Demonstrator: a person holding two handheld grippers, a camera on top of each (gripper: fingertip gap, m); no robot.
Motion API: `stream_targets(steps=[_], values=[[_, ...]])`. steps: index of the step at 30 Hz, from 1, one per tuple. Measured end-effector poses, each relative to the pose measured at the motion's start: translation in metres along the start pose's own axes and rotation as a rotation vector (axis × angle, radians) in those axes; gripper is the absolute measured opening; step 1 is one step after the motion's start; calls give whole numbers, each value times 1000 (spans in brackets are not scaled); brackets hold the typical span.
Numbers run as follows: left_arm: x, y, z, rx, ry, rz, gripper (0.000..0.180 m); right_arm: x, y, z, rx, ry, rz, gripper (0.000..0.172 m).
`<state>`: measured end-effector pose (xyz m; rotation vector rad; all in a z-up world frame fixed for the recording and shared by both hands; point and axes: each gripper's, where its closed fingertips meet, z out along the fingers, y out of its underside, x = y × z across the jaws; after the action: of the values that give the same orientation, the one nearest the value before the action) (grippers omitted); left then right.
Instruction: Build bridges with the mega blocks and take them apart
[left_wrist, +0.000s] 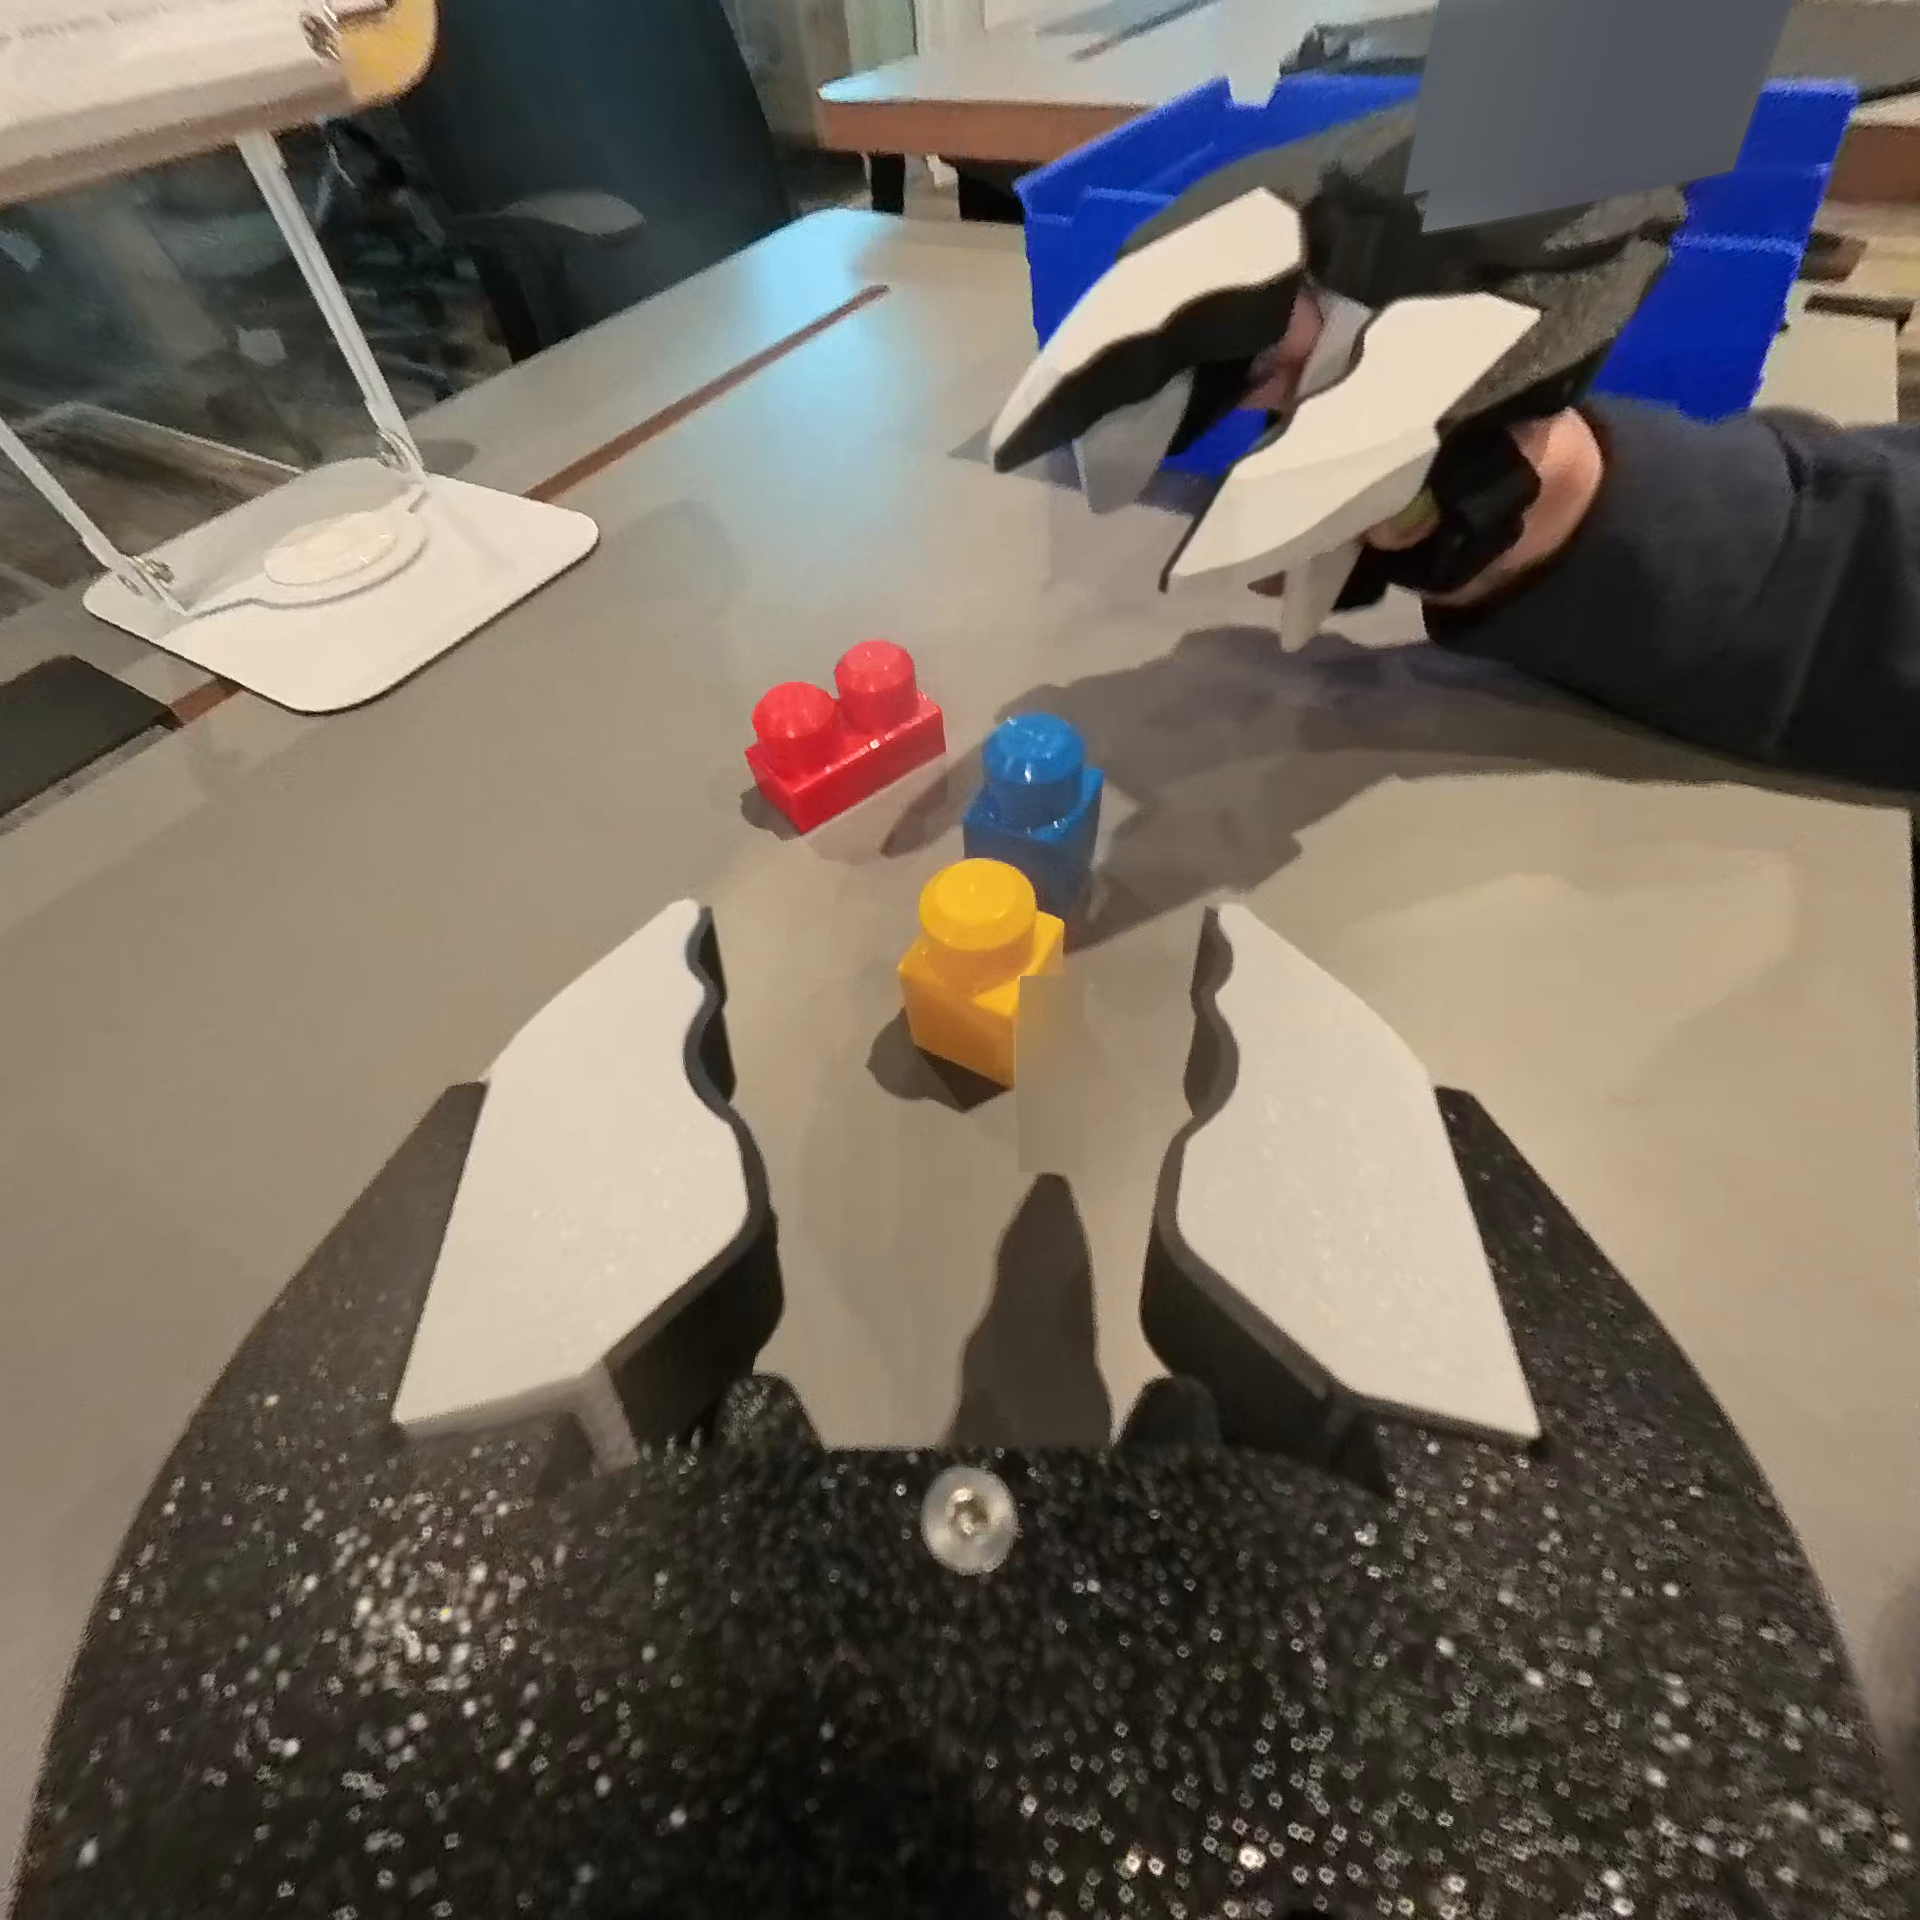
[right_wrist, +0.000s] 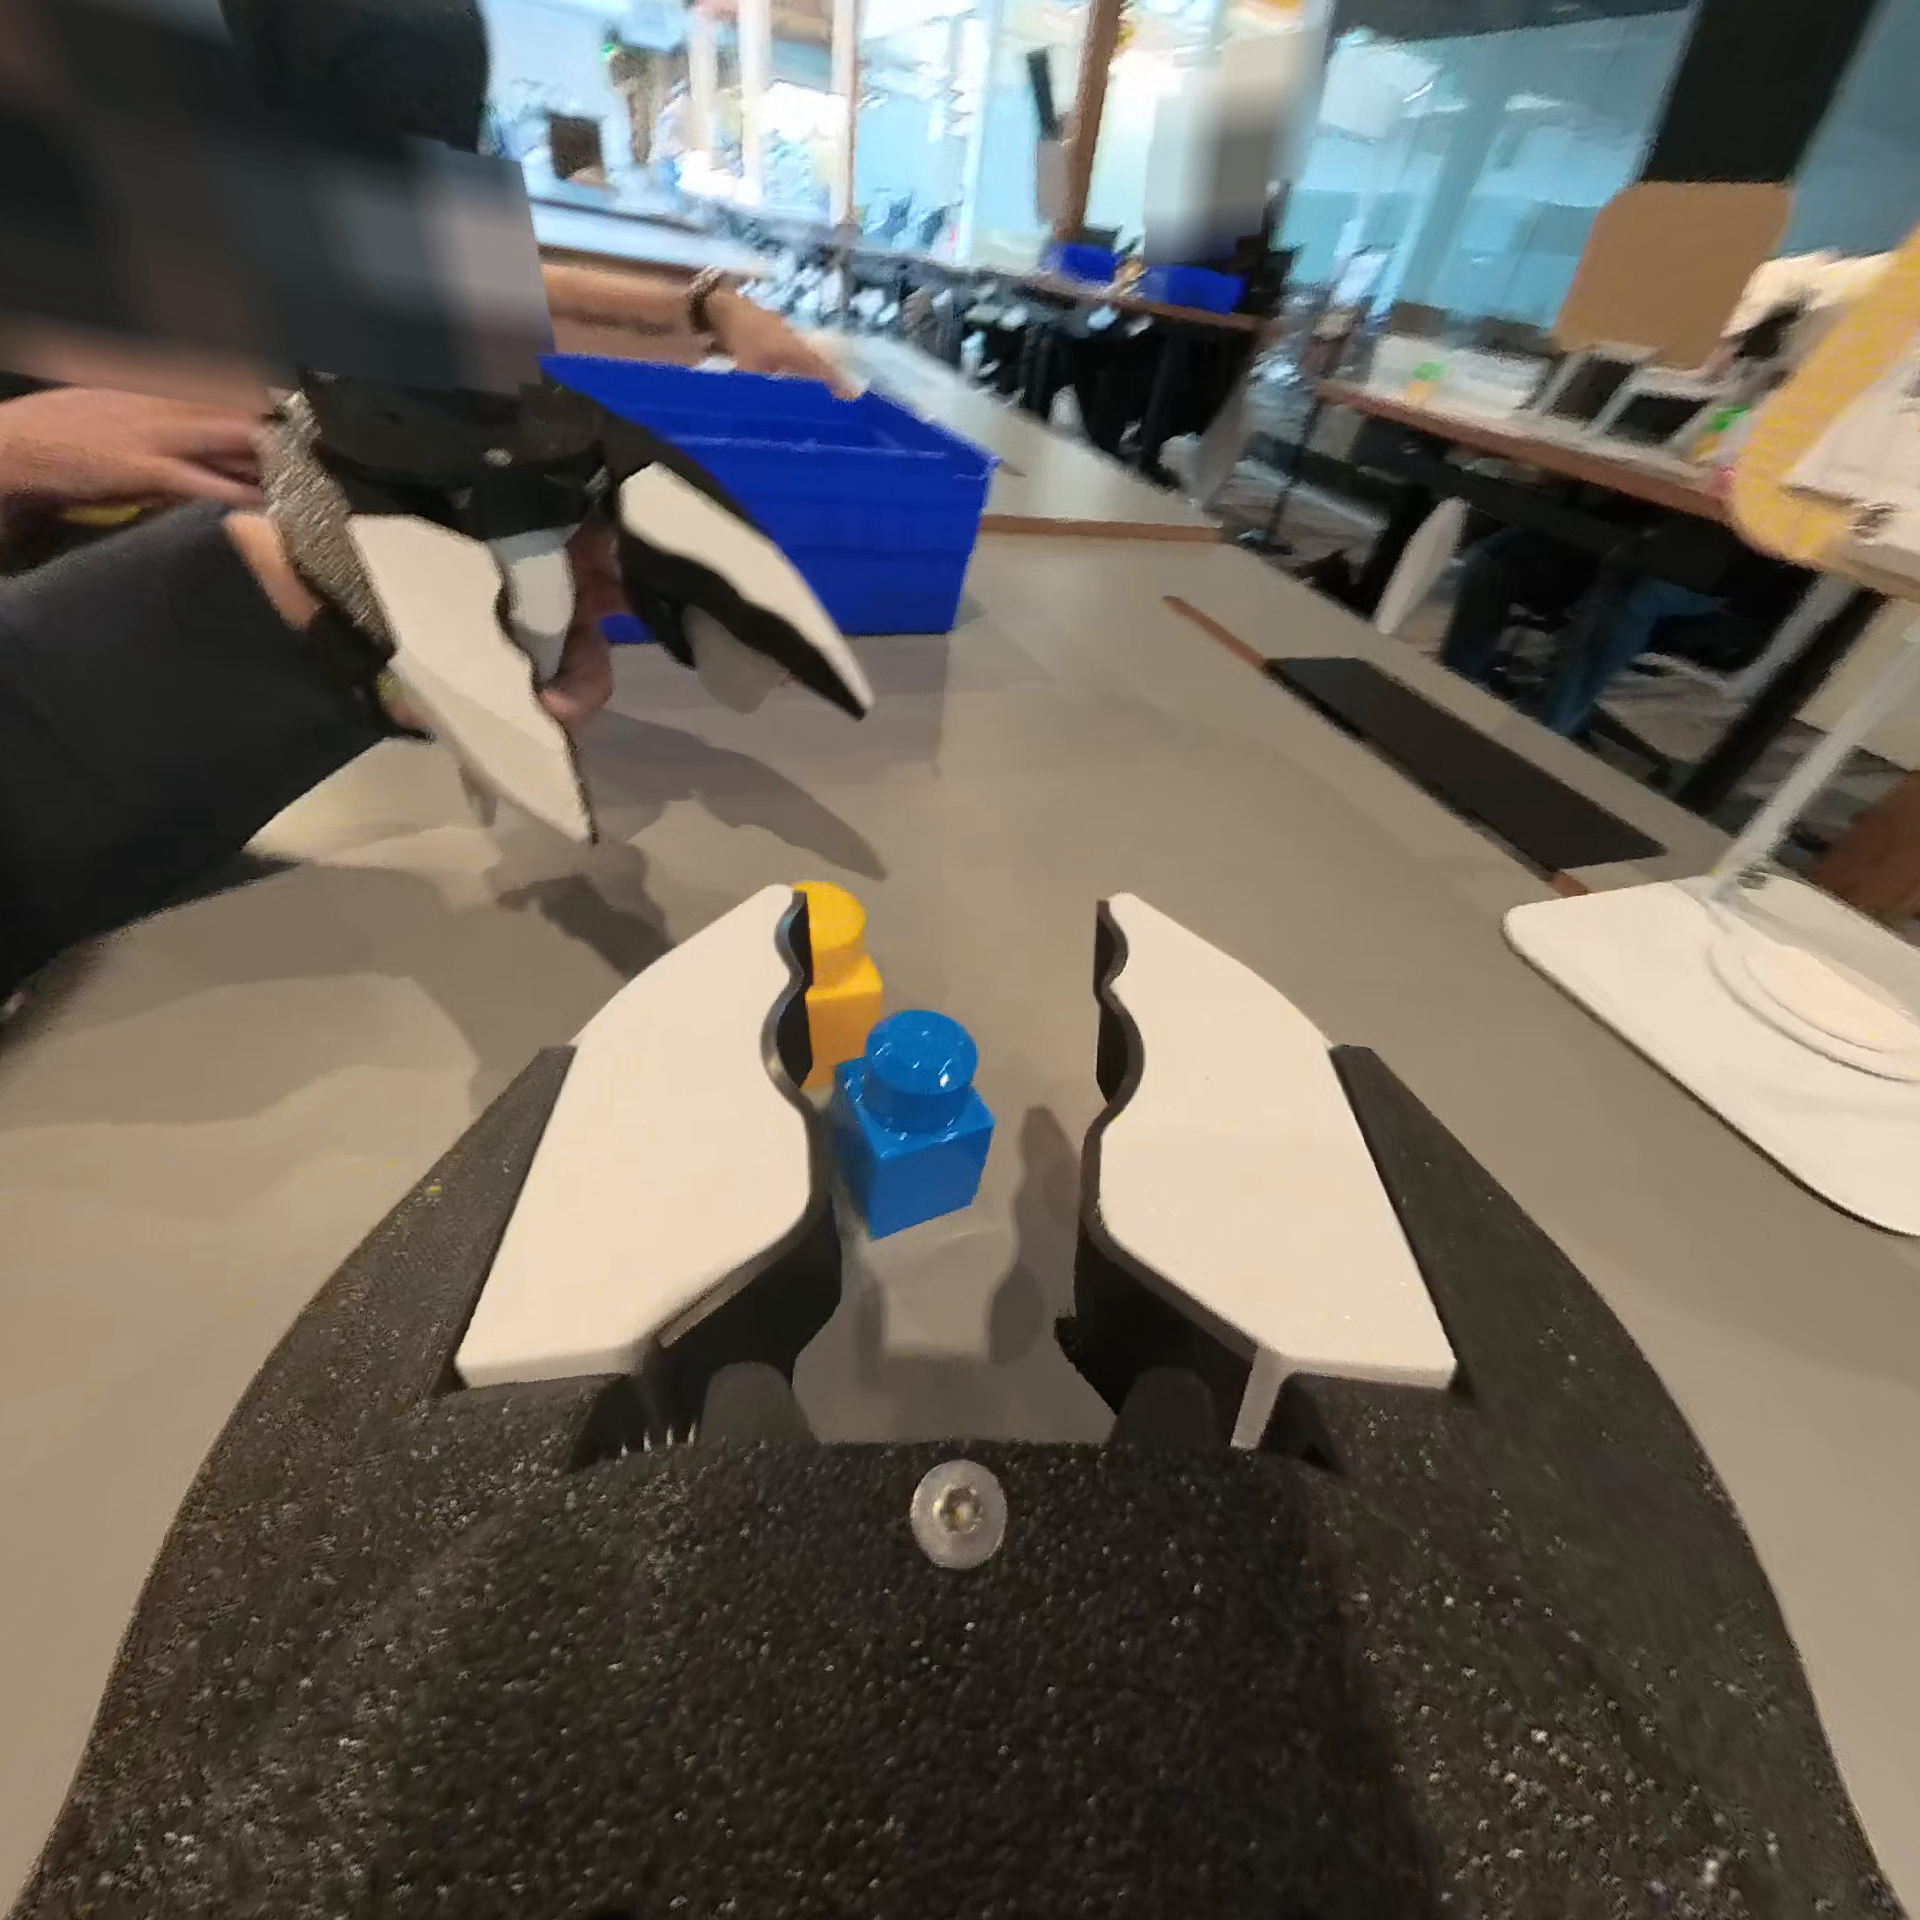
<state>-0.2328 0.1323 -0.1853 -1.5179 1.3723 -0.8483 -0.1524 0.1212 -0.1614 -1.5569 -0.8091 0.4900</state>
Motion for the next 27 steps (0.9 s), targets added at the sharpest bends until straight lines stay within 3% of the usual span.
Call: stream_targets(steps=[7, 14, 20, 27], values=[[3, 32, 13, -164, 63, -46, 76, -18, 42, 6, -223, -183, 44, 51], [12, 40, 30, -234, 110, -9, 62, -11, 61, 9, -309, -150, 53, 49], [8, 36, 28, -206, 81, 31, 46, -9, 73, 11, -359, -142, 71, 42], [7, 41, 29, -230, 66, 46, 40, -8, 79, 13, -396, -115, 42, 37]])
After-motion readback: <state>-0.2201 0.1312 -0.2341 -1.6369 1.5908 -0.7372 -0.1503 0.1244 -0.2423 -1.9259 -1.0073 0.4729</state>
